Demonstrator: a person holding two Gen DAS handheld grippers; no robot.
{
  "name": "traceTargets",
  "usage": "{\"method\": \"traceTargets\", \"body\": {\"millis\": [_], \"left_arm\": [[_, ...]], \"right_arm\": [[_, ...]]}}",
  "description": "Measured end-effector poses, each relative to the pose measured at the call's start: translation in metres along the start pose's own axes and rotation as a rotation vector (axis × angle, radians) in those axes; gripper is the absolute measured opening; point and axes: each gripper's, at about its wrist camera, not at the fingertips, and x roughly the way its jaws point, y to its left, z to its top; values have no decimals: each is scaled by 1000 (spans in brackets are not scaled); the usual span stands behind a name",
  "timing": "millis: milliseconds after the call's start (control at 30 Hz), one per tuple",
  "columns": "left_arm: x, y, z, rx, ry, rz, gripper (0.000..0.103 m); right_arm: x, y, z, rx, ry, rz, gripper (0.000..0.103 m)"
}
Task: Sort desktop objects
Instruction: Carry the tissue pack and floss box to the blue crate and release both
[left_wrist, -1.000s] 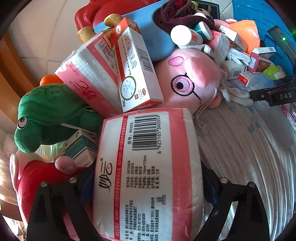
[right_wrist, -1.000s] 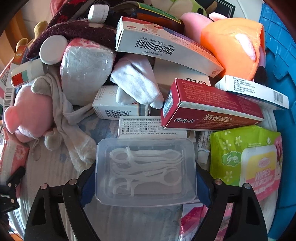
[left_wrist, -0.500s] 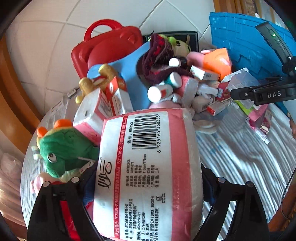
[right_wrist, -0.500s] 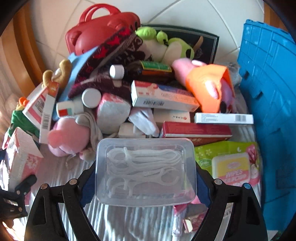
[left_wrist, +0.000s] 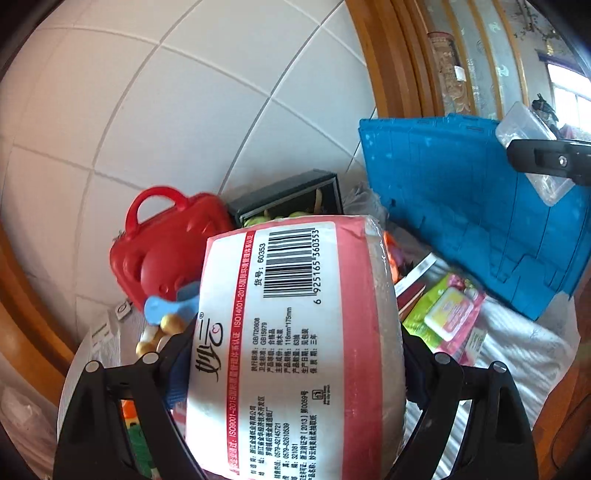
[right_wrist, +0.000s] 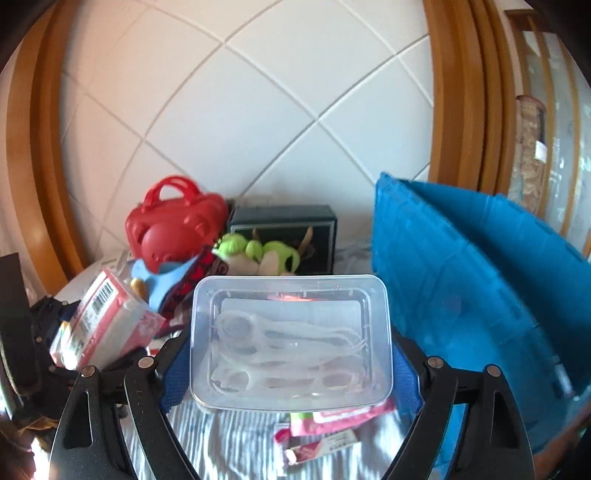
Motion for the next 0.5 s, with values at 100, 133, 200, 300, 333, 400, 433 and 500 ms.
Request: {"method": "traceTargets", "body": {"millis": [100, 133, 200, 300, 333, 400, 433, 500], "left_arm": [[-5, -27, 37, 43, -72, -31, 89], [-6, -39, 51, 60, -98, -40, 89], [-8, -60, 78, 84, -145, -59, 89], [-7, -92, 118, 80, -192, -107, 89], [-5, -102, 130, 76, -202, -126, 89], [0, -123, 154, 73, -220, -144, 89], [4, -134, 165, 75, -224, -153, 89], [12, -157, 184, 86, -231, -167, 89]], "right_arm": [[-33, -32, 18, 40, -81, -38, 88], [-42, -43, 23, 51, -103, -53, 88], [-57, -68, 34, 80, -152, -77, 88], [-80, -106, 53, 114, -214, -86, 88], [-88, -117, 61, 109, -232, -98, 88], [-96, -140, 73, 92, -257, -133, 88], [-98, -152, 78, 87, -257, -149, 88], [-94, -177, 84, 75, -247, -178, 88]]}}
